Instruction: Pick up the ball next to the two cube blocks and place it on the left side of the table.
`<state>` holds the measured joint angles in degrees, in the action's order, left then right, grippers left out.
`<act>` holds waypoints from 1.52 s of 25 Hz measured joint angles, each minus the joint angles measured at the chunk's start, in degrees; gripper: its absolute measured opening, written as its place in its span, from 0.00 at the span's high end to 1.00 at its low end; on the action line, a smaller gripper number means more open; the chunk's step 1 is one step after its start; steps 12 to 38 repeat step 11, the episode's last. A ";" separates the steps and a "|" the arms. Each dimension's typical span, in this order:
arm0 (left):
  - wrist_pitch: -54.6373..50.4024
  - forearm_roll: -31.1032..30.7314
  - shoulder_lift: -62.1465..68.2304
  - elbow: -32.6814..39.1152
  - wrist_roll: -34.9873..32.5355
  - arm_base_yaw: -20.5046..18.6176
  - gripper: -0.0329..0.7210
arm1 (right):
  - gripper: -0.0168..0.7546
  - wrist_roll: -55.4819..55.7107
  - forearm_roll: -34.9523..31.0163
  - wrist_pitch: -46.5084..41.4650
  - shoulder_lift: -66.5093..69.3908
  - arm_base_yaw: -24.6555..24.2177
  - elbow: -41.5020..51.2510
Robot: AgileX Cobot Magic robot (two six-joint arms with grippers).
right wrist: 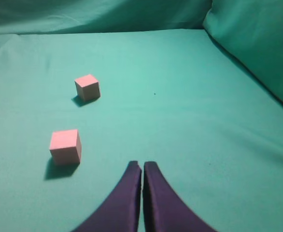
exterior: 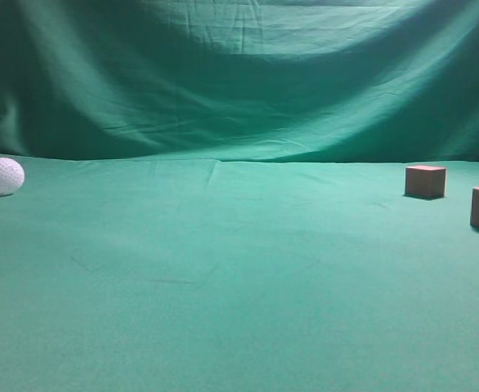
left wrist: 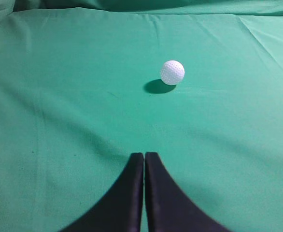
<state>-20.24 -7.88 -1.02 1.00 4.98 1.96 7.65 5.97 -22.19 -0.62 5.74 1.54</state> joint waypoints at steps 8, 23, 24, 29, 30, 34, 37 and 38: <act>0.00 0.00 0.00 0.00 0.00 0.00 0.96 | 0.98 -0.35 0.00 -0.10 0.00 0.00 0.00; 0.00 0.00 0.00 0.00 0.00 0.00 0.96 | 0.98 -0.43 0.00 -0.10 0.00 0.00 0.00; 0.00 0.00 0.00 0.00 0.00 0.00 0.96 | 0.98 -0.43 0.00 -0.10 0.00 0.00 0.00; 0.00 0.00 0.00 0.00 0.00 0.00 0.96 | 0.98 -0.43 0.00 -0.10 0.00 0.00 0.00; 0.00 0.00 0.00 0.00 0.00 0.00 0.96 | 0.98 -0.43 0.00 -0.10 0.00 0.00 0.00; 0.00 0.00 0.00 0.00 0.00 0.00 0.96 | 0.98 -0.43 0.00 -0.10 0.00 0.00 0.00; 0.00 0.00 0.00 0.00 0.00 0.00 0.96 | 0.98 -0.43 0.00 -0.10 0.00 0.00 0.00; 0.00 0.00 0.00 0.00 0.00 0.00 0.96 | 0.98 -0.43 0.00 -0.10 0.00 0.00 0.00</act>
